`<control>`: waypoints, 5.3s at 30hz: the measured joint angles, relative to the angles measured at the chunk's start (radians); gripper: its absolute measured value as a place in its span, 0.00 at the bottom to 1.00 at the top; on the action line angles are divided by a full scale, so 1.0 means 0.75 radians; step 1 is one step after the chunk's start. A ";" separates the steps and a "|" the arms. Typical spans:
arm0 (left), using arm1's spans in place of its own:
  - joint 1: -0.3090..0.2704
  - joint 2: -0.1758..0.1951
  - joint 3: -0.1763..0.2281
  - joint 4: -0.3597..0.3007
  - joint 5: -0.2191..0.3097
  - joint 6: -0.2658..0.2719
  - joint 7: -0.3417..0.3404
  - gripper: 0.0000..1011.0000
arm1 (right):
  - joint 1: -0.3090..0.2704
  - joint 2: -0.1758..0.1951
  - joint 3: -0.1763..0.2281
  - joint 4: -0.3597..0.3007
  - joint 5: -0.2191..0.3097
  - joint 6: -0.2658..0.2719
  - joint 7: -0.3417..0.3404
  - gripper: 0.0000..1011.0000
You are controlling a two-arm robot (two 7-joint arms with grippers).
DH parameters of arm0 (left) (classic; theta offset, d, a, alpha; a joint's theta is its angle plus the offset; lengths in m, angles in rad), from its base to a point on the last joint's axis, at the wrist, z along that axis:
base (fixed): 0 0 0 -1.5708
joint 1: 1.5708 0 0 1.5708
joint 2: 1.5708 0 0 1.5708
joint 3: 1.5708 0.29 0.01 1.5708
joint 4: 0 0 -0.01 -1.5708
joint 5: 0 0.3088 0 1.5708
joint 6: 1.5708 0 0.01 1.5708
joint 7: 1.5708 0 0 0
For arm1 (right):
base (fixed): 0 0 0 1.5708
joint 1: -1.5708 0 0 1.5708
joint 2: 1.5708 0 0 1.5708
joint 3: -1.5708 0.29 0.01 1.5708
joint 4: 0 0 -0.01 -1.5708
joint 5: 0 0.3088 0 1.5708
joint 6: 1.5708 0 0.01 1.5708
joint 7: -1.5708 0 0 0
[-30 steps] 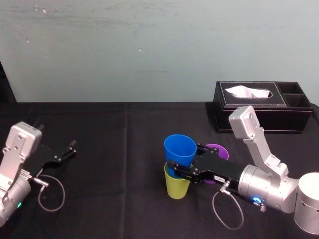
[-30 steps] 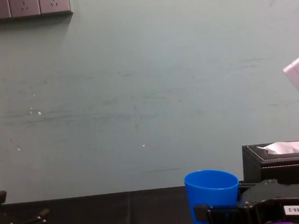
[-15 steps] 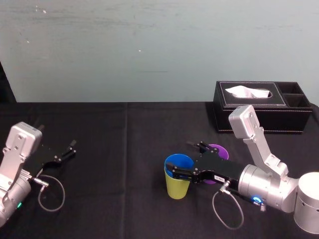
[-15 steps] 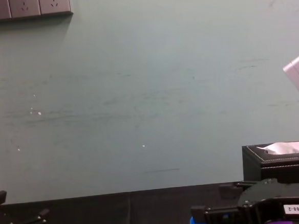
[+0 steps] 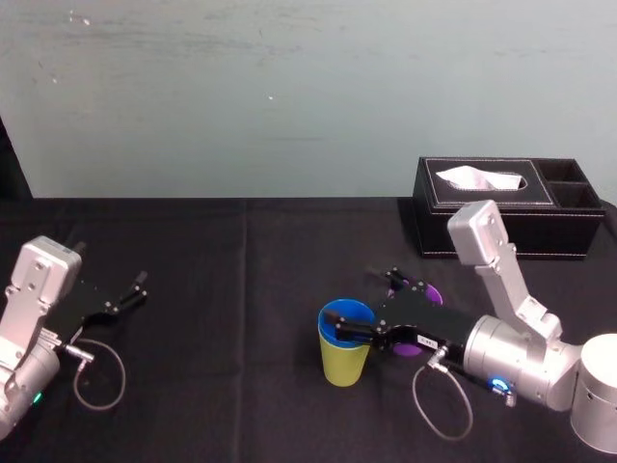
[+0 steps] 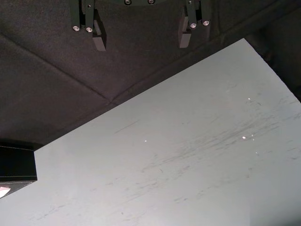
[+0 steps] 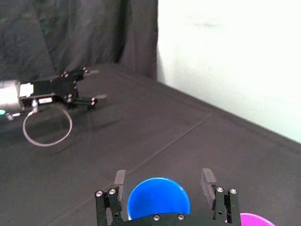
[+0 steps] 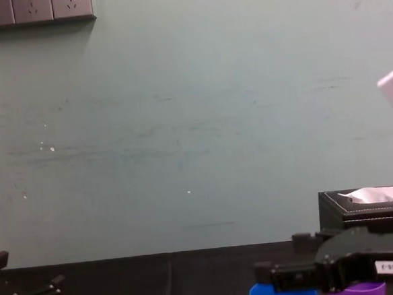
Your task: Stack the three plastic cups sequentially using one hand.
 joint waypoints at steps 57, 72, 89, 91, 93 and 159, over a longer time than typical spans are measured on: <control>0.000 0.000 0.000 0.000 0.000 0.000 0.000 0.99 | -0.325 0.000 0.288 -0.046 -0.123 0.038 -0.177 0.99; 0.000 0.000 0.000 0.000 0.000 0.000 0.000 0.99 | -0.226 -0.054 0.252 0.052 -0.152 0.092 -0.175 0.99; 0.000 0.000 0.000 0.000 0.000 0.000 0.000 0.99 | -0.136 -0.109 0.232 0.153 -0.157 0.086 -0.154 0.99; 0.000 0.000 0.000 0.000 0.000 0.000 0.000 0.99 | -0.131 -0.112 0.231 0.159 -0.156 0.085 -0.153 0.99; 0.000 0.000 0.000 0.000 0.000 0.000 0.000 0.99 | -0.126 -0.116 0.230 0.166 -0.156 0.085 -0.153 0.99; 0.000 0.000 0.000 0.000 0.000 0.000 0.000 0.99 | -0.085 -0.148 0.207 0.201 -0.155 0.068 -0.151 0.75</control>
